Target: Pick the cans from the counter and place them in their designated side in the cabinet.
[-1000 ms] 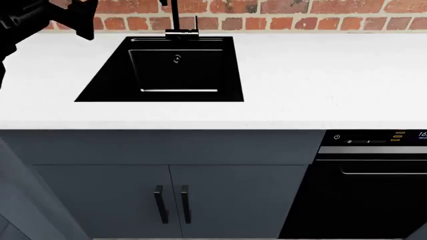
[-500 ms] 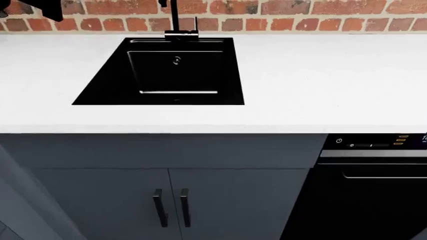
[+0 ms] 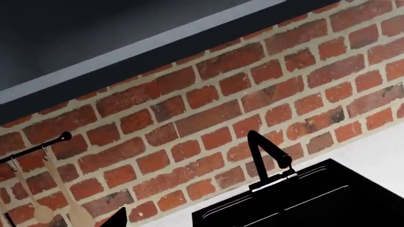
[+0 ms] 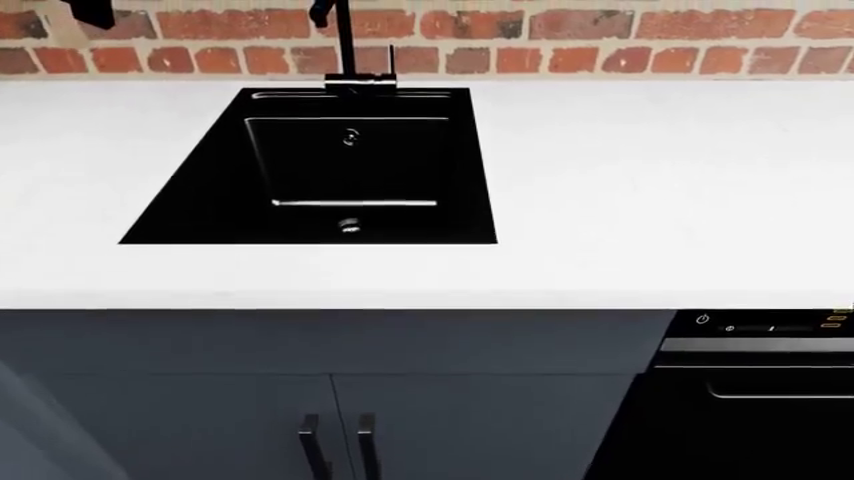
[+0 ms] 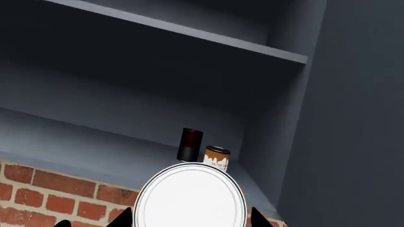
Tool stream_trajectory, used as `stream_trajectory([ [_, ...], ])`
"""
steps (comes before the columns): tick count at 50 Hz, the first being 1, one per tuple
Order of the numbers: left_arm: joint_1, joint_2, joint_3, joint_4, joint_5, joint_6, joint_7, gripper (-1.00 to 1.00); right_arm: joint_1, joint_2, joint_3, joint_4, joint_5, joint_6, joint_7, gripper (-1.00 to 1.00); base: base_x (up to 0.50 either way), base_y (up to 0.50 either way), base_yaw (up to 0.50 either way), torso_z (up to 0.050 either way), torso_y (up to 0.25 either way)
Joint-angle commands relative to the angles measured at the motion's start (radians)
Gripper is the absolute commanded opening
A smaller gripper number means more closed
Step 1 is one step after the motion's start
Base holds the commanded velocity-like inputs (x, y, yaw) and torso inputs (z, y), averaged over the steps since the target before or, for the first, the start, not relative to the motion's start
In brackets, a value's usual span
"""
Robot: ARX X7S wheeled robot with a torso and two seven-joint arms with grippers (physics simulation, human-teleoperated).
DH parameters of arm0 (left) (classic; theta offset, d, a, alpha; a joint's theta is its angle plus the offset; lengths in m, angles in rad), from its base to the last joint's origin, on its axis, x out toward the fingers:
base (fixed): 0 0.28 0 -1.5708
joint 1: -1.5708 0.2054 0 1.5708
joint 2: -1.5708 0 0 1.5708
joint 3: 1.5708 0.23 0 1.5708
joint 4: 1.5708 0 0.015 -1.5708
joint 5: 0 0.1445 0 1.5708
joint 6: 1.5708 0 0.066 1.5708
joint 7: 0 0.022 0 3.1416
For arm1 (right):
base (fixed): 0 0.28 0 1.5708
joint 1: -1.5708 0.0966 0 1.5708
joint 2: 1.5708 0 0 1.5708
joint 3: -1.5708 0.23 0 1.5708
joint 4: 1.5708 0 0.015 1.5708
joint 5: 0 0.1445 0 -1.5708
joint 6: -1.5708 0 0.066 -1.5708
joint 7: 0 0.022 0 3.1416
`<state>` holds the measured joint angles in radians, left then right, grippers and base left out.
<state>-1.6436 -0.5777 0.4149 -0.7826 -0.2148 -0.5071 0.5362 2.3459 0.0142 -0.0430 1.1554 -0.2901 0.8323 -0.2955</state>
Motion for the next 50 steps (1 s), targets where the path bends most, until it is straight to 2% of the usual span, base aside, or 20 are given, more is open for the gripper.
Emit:
stream_trajectory([
  [1, -0.015, 0.000, -0.001, -0.008, 0.002, -0.001, -0.001, 1.00, 0.010, -0.005, -0.007, -0.027, -0.012, -0.005, -0.015, -1.00, 0.23, 0.01, 0.00, 0.000, 0.000],
  [50, -0.028, -0.016, -0.001, 0.006, 0.007, -0.012, -0.006, 1.00, 0.010, -0.014, -0.038, -0.066, 0.032, -0.004, -0.016, -1.00, 0.25, 0.02, 0.00, 0.000, 0.001],
])
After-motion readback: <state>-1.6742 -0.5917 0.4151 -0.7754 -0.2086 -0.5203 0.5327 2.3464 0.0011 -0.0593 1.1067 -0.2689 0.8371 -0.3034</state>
